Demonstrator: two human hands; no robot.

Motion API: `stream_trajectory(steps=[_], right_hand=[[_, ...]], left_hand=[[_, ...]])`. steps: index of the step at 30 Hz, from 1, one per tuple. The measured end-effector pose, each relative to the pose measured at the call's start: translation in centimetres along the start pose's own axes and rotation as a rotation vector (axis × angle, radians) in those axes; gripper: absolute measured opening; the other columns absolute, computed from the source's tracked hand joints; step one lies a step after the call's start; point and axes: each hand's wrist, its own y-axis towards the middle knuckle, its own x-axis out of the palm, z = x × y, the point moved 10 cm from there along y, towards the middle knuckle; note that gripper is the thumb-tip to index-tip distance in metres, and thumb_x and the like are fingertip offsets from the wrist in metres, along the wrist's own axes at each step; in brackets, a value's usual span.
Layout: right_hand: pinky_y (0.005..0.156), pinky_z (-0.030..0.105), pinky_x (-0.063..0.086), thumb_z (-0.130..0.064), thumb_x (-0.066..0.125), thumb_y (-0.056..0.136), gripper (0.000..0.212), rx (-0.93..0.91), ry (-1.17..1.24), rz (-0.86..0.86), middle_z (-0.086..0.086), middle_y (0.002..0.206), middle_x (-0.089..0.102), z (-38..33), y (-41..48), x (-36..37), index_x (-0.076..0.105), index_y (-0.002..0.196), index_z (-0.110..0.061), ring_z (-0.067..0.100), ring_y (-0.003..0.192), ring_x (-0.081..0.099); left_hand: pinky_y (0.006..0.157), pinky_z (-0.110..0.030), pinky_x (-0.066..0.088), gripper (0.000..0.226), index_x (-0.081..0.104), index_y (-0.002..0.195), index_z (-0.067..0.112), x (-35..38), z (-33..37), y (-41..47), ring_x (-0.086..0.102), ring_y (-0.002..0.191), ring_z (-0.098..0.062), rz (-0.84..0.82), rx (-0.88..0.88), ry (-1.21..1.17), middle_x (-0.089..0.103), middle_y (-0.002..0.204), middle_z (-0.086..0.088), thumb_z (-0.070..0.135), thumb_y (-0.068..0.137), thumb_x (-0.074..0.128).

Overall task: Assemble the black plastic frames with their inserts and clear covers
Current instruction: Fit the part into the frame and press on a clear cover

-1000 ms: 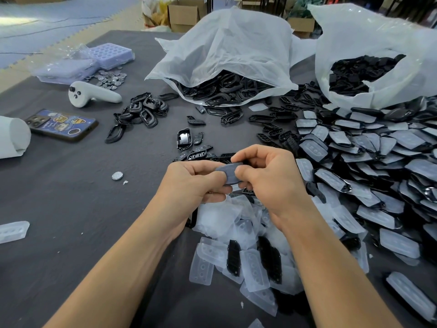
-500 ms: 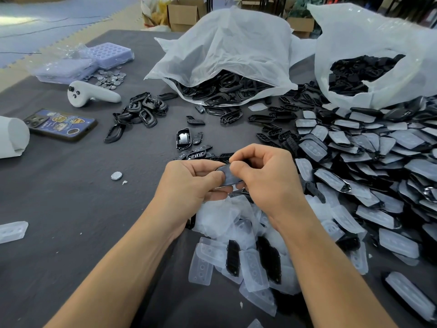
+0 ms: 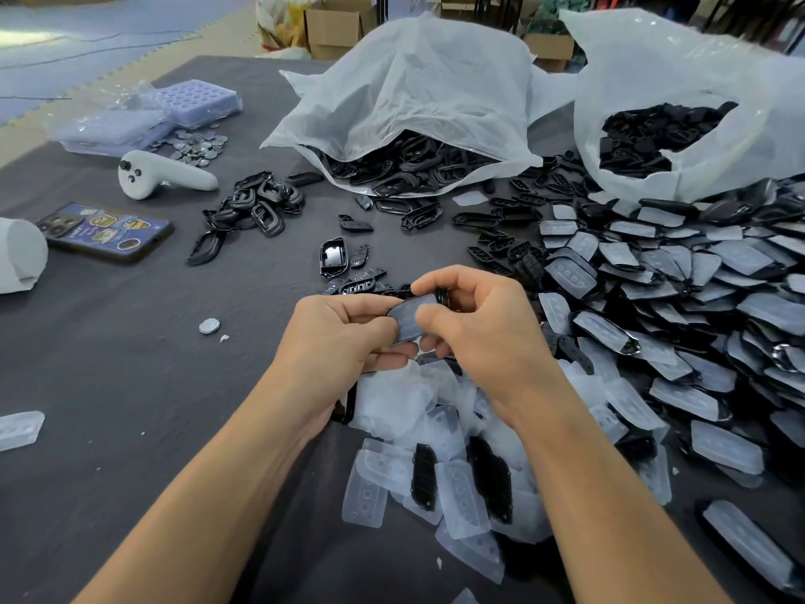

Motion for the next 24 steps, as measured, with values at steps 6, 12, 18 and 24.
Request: stream_trajectory(steps=[6,12,18,24], right_hand=[[0.053,0.028,0.051,0.011,0.062,0.081,0.034,0.0,0.005,0.032,-0.002,0.06,0.068,0.1,0.2,-0.3,0.075,0.085,-0.021,0.012,0.049,0.061],[0.057,0.031,0.054,0.008,0.062,0.082,0.035,-0.008,-0.005,0.019,0.0,0.062,0.068,0.1,0.1,-0.3,0.074,0.085,-0.024,0.012,0.052,0.063],[0.051,0.029,0.048,0.016,0.059,0.084,0.034,0.009,0.089,-0.016,0.005,0.065,0.069,0.2,0.1,0.3,0.075,0.087,-0.014,0.015,0.051,0.06],[0.052,0.027,0.051,0.019,0.05,0.085,0.04,0.047,0.168,-0.024,0.025,0.082,0.074,0.6,0.3,0.4,0.077,0.093,-0.008,0.024,0.055,0.061]], left_hand=[[0.071,-0.023,0.061,0.039,0.084,0.102,0.015,0.5,0.1,-0.3,0.079,0.096,-0.025,-0.099,-0.021,-0.019,0.081,0.101,-0.015,-0.006,0.084,0.058],[0.063,-0.022,0.06,0.026,0.084,0.087,0.012,-0.1,-0.2,-0.1,0.08,0.084,-0.024,-0.031,-0.046,0.055,0.08,0.09,-0.018,-0.001,0.094,0.063],[0.06,-0.02,0.056,0.021,0.084,0.089,0.007,-0.6,0.3,-0.3,0.075,0.071,-0.019,0.029,0.005,0.064,0.077,0.076,-0.017,-0.004,0.091,0.067],[0.058,-0.023,0.06,0.034,0.085,0.08,0.02,-0.7,1.1,-0.5,0.075,0.064,-0.018,0.098,0.065,0.063,0.078,0.076,-0.016,-0.006,0.091,0.067]])
